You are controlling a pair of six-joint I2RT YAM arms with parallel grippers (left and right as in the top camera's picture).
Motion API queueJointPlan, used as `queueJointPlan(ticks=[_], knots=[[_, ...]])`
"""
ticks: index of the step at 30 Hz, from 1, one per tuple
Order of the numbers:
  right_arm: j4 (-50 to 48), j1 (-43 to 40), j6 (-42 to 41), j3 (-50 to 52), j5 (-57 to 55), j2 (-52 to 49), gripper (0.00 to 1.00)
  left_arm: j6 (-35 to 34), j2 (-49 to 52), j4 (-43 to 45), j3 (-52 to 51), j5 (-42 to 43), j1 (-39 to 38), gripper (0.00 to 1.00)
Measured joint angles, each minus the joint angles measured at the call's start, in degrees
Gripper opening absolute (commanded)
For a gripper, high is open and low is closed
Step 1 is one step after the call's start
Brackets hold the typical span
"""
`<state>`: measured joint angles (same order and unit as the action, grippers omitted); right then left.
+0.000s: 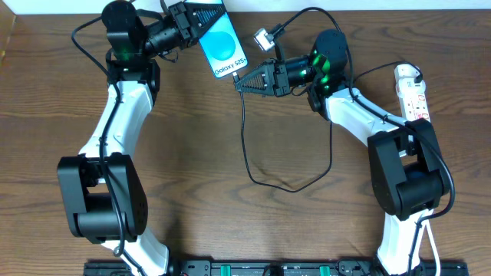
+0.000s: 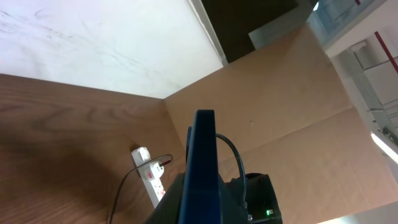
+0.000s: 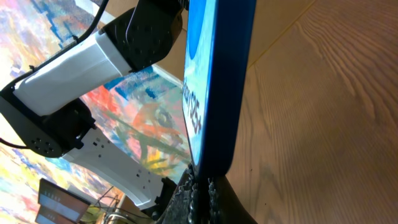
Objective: Plug charger to phone and switch on socket
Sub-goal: 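Push the plug into the phone's port with the right gripper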
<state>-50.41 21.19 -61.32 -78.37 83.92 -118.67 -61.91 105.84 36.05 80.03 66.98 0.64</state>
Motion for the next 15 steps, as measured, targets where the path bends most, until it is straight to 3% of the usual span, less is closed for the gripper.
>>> queueJointPlan(ticks=[15], knots=[[0.0,0.0,-0.15,0.0,0.13,0.0,0.01,0.33,0.0,-0.17,0.0,0.22,-0.13,0.07]])
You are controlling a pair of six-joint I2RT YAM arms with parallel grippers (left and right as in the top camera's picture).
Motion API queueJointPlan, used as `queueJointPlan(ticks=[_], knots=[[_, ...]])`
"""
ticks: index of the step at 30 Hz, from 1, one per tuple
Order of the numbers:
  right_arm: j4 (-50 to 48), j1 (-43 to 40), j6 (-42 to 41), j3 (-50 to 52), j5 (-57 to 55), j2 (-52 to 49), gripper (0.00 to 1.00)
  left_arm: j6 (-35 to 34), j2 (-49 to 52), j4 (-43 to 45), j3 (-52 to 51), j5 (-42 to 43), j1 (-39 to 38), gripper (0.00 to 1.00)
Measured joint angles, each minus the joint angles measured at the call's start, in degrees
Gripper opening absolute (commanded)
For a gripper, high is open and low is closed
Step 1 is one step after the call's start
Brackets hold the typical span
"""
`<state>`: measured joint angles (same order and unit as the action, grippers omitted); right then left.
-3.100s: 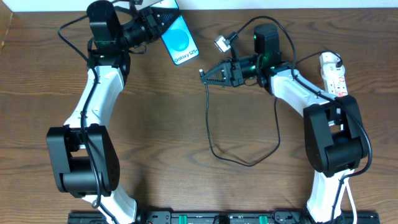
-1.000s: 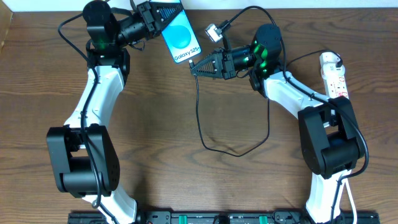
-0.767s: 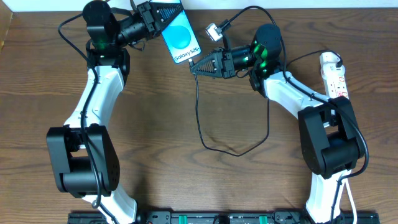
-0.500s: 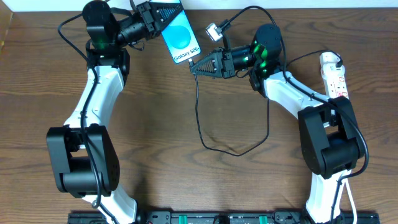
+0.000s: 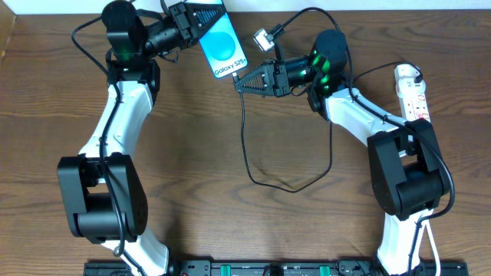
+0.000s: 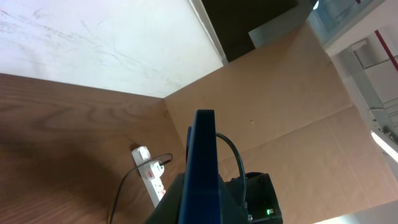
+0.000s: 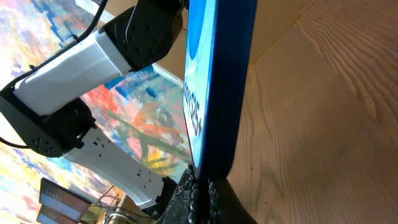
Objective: Plug charger to phone and switch on socket
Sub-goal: 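Push the plug into the phone's port with the right gripper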
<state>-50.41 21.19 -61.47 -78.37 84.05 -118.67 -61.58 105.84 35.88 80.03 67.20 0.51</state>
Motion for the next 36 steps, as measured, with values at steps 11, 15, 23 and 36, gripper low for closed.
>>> queueJointPlan(ticks=[11,15,23,36], knots=[[0.02,0.04,0.0,0.02,0.61,0.0,0.01,1.27,0.0,-0.02,0.0,0.46,-0.33,0.07],[0.04,0.07,0.0,0.02,0.7,0.0,0.01,1.62,0.0,-0.04,0.0,0.63,-0.35,0.07],[0.02,0.04,0.0,0.02,1.44,0.0,0.01,1.9,0.0,-0.02,0.0,1.09,-1.18,0.07],[0.15,0.11,-0.02,0.17,2.25,0.0,0.01,3.82,0.0,0.09,0.0,3.39,-1.4,0.07]])
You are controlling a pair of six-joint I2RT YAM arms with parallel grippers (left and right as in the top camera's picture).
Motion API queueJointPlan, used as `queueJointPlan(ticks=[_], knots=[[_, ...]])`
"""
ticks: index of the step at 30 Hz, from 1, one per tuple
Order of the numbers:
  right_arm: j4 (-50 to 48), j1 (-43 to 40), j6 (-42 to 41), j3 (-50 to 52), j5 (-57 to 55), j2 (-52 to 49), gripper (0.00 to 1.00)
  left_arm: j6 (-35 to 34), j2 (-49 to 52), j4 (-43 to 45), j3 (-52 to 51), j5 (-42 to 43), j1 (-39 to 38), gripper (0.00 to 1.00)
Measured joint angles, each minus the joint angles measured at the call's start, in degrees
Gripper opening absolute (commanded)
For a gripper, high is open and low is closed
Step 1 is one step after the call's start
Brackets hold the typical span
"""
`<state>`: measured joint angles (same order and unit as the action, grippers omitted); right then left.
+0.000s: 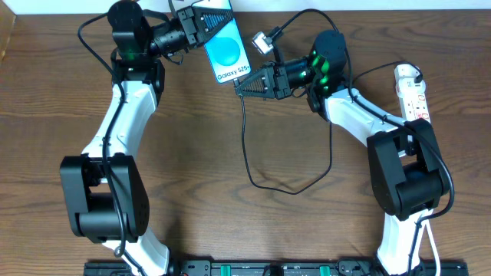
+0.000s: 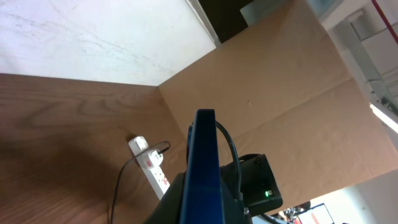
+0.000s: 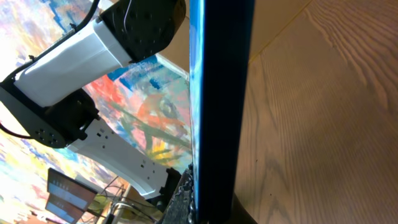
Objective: Plug charger to phone and switch on socket
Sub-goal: 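Push the plug into the phone's port with the right gripper, then open the right gripper and retract it to the right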
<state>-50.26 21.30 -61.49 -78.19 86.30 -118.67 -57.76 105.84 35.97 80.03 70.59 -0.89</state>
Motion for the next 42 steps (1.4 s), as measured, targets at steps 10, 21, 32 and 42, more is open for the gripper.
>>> queueJointPlan(ticks=[10,21,32,42], knots=[[0.09,0.07,-1.11,0.37,-0.66,0.0,0.01,2.21,0.0,0.11,0.0,0.72,-0.04,0.08],[-0.22,-0.07,-1.49,0.35,-6.01,0.0,0.99,2.34,0.0,-0.37,-0.04,4.7,-0.15,0.07],[0.85,-1.42,-1.46,0.35,-8.98,0.0,0.99,2.34,0.0,-0.39,-0.04,9.9,4.5,0.08],[22.12,-3.96,3.89,0.2,-17.05,0.0,0.99,2.54,0.0,-6.01,-0.17,12.07,4.42,0.07]])
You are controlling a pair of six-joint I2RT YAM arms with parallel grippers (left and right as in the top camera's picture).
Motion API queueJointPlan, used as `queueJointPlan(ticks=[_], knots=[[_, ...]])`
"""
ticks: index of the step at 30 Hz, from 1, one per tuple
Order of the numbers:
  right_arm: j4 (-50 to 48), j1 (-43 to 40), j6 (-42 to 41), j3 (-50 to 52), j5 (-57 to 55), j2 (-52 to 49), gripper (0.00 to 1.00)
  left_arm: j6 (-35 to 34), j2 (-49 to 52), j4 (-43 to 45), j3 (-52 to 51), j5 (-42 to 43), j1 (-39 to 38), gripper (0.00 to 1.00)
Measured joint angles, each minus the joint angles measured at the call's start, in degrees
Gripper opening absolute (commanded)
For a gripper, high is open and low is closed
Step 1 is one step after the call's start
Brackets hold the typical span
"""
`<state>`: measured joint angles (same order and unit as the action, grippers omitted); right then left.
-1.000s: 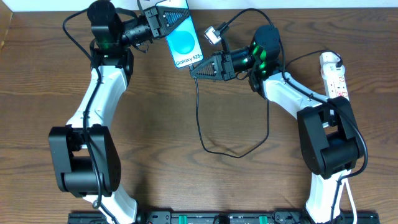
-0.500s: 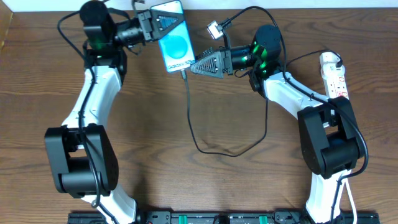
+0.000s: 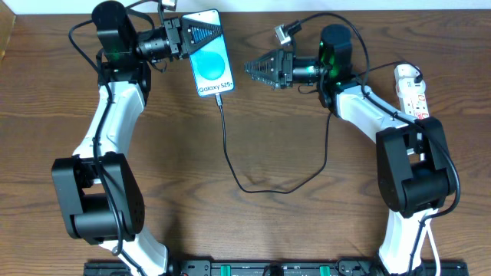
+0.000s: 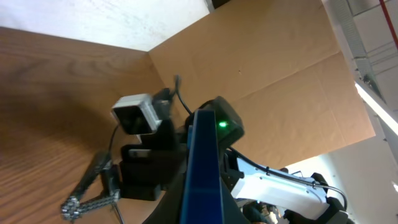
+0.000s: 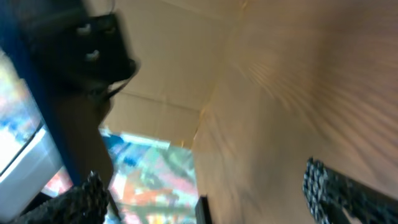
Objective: Plug charger to phone and switch on socket
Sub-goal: 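Open the right gripper and retract it to the right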
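Observation:
In the overhead view my left gripper [image 3: 201, 32] is shut on the upper part of the phone [image 3: 211, 65], whose screen shows a blue disc, held above the table's far side. The black charger cable [image 3: 230, 153] hangs from the phone's lower edge, loops over the table and runs toward the white socket strip [image 3: 412, 88] at the far right. To the right of the phone, clear of it, my right gripper [image 3: 257, 71] stands open and holds nothing. The left wrist view has the phone [image 4: 202, 162] edge-on. My right gripper [image 5: 211, 193] is blurred in its own view, fingers wide apart.
Brown wooden table [image 3: 176, 192]. The cable's loop [image 3: 265, 188] lies mid-table between the two arms. A cardboard wall [image 4: 261, 68] stands behind the table. The socket strip's own lead [image 3: 360, 70] runs near the right arm.
My right gripper was shut on the plug at the phone's lower edge; now it is open and further right. The cable hangs from the phone, which has moved left.
My left gripper held the phone aloft while the right gripper, shut on the plug, stayed at the phone's lower edge through the first two moments. Then both stood slightly further right, phone and plug lined up. Now the cable stays in the phone and the right gripper is open.

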<state>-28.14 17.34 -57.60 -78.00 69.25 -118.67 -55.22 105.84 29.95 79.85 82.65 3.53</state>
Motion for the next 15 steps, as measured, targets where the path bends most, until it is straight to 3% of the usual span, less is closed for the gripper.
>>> queueJointPlan(ticks=[8,11,15], knots=[[26.4,-0.81,10.82,-0.07,-12.22,-0.02,0.95,0.31,0.0,-3.87,-0.07,0.0,-0.37,0.08],[29.24,-1.73,13.81,-0.07,-15.8,-0.02,0.89,1.46,0.0,-4.35,-0.63,-0.02,-1.09,0.07],[31.52,-2.75,15.78,-0.07,-19.26,-0.02,0.89,3.02,0.0,-4.48,-2.91,-0.26,-2.71,0.07]])
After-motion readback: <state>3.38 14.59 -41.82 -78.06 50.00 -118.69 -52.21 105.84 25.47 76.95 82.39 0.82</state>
